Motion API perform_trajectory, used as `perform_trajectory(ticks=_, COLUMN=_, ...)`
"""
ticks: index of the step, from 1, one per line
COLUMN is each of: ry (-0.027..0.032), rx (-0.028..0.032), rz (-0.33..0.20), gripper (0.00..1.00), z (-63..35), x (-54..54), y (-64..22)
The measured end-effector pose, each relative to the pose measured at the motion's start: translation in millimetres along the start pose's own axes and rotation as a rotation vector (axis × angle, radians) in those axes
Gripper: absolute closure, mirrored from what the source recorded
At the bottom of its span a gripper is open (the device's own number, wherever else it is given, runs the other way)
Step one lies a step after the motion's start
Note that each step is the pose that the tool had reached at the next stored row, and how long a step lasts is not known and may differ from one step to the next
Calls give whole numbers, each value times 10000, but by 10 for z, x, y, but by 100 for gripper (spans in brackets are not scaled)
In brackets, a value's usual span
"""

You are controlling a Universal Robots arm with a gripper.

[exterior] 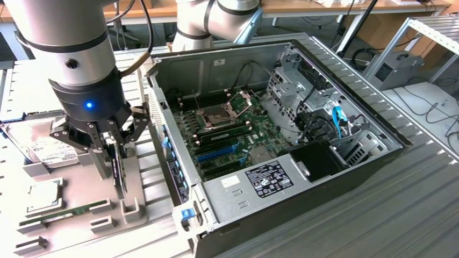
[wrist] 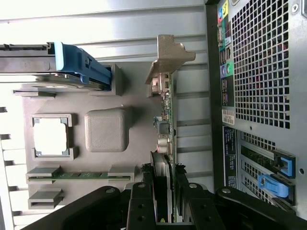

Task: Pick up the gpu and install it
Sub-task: 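Pick up the gpu and move the gpu toward the slot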

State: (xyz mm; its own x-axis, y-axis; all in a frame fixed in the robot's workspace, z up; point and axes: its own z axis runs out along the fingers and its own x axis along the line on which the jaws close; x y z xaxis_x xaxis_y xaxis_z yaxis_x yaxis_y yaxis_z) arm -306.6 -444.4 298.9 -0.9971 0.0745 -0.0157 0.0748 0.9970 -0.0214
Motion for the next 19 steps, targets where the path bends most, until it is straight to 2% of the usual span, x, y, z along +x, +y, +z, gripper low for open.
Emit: perform_trajectory(ticks=19, ry=0, rx=0, rz=0, gripper=71, z=-33, x=-1, y=-1)
